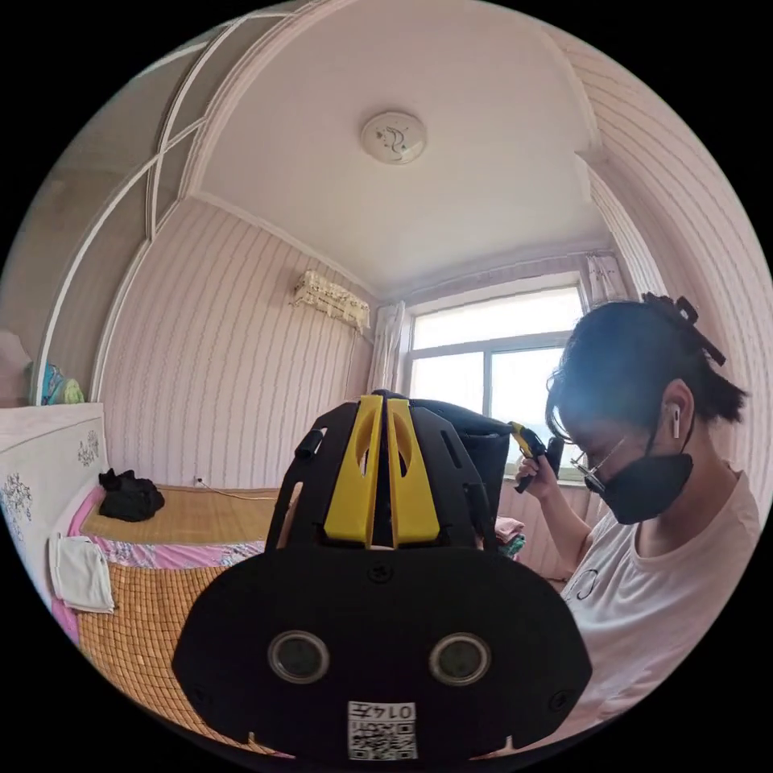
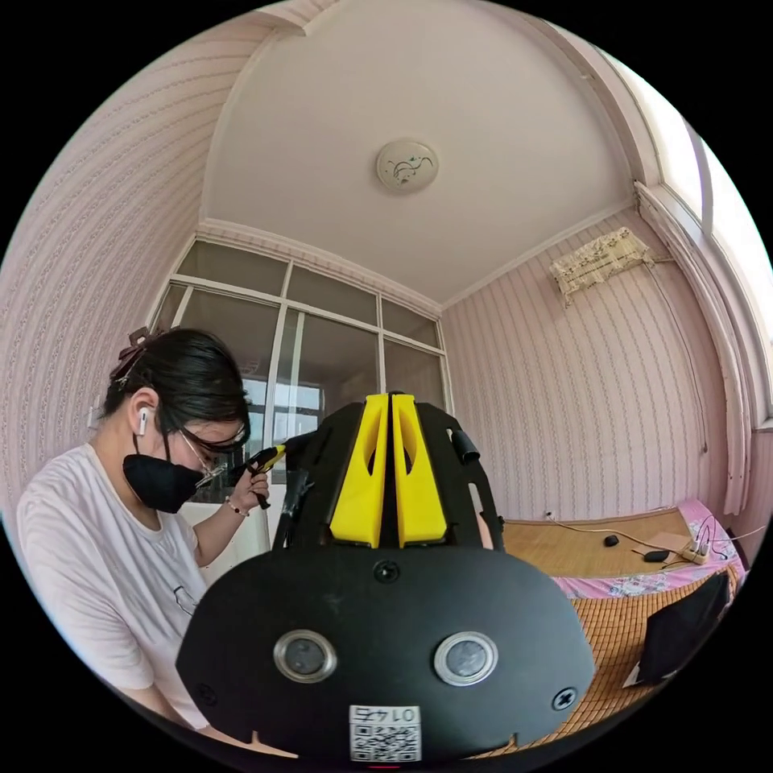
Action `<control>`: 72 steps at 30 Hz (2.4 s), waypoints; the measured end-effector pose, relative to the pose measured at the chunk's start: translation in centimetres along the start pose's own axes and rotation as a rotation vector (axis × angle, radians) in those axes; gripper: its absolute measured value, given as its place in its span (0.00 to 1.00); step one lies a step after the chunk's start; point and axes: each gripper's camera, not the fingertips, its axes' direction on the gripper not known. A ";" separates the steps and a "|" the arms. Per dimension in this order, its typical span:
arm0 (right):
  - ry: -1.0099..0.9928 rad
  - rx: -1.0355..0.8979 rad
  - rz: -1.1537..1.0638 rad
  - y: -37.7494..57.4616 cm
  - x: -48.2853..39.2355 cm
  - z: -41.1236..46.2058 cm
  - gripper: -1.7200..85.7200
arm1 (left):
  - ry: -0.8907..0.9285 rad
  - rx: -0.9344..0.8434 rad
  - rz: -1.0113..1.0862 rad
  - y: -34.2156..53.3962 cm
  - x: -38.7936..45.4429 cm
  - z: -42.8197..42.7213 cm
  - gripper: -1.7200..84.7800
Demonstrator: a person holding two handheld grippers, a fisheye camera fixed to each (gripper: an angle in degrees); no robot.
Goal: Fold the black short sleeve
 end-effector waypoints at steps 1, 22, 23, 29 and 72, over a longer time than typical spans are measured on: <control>-0.005 -0.004 -0.009 -0.5 -0.2 0.2 0.02 | -0.004 0.003 0.013 -0.4 0.3 -0.3 0.01; 0.141 -0.161 0.266 -0.9 22.8 28.6 0.02 | -0.311 -0.209 -0.195 -2.4 -23.7 23.6 0.01; 0.121 -0.174 0.241 -1.0 22.3 28.7 0.02 | -0.318 -0.213 -0.145 -2.4 -23.6 23.5 0.01; 0.150 -0.445 0.226 9.7 21.3 26.9 0.02 | -0.244 -0.456 -0.279 8.8 -28.7 22.8 0.01; 0.365 -1.543 0.733 40.1 17.7 35.2 0.15 | -0.255 -1.423 -0.798 54.3 -42.3 20.0 0.12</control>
